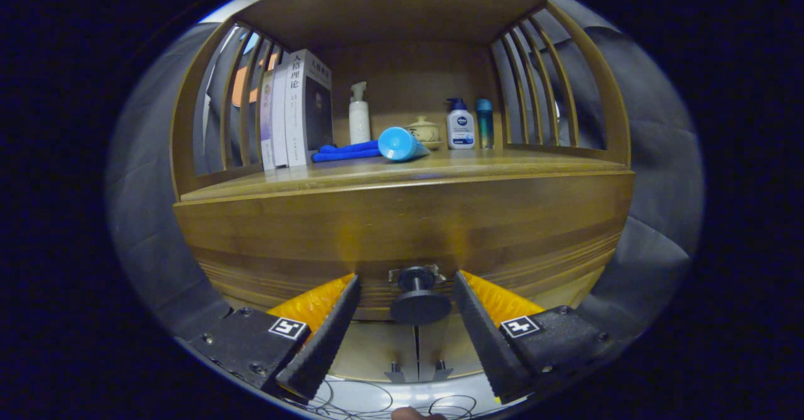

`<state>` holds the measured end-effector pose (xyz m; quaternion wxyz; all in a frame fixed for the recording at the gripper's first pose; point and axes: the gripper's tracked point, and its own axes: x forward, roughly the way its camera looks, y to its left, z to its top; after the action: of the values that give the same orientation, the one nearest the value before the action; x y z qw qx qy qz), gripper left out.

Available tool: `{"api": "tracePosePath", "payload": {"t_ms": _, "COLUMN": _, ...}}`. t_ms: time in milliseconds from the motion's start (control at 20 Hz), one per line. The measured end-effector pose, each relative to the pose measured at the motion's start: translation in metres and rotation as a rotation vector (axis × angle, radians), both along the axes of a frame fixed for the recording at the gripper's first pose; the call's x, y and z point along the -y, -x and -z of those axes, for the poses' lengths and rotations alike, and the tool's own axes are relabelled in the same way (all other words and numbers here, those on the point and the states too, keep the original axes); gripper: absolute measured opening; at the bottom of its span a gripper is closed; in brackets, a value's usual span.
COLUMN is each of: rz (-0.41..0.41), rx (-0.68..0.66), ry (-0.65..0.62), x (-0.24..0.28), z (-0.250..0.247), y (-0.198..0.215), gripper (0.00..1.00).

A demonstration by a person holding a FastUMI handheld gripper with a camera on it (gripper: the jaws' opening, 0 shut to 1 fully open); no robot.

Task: Pull open the drawer, take out the items inside it, and place them on the countertop above the cabinet.

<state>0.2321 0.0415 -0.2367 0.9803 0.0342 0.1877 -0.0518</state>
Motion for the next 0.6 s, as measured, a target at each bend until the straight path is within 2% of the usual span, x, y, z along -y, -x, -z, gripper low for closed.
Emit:
{"api": "tracePosePath", "payload": {"t_ms": 150, "rz": -0.002, "rx": -0.038, "ry": -0.028, "x": 0.001, "z": -0.003, "y": 0.002, "gripper": 0.98}}
{"api": "tracePosePath", "payload": {"t_ms": 300, "rz": -0.037, "rx": -0.016, "ry": 0.025, "x": 0.0, "z": -0.026, "y": 0.012, "gripper": 0.98}}
{"api": "tracePosePath", "payload": {"t_ms": 600, "rz": -0.099, "rx": 0.069, "ry": 0.075, "x": -0.004, "z": -0.086, "y": 0.071, "gripper": 0.98}}
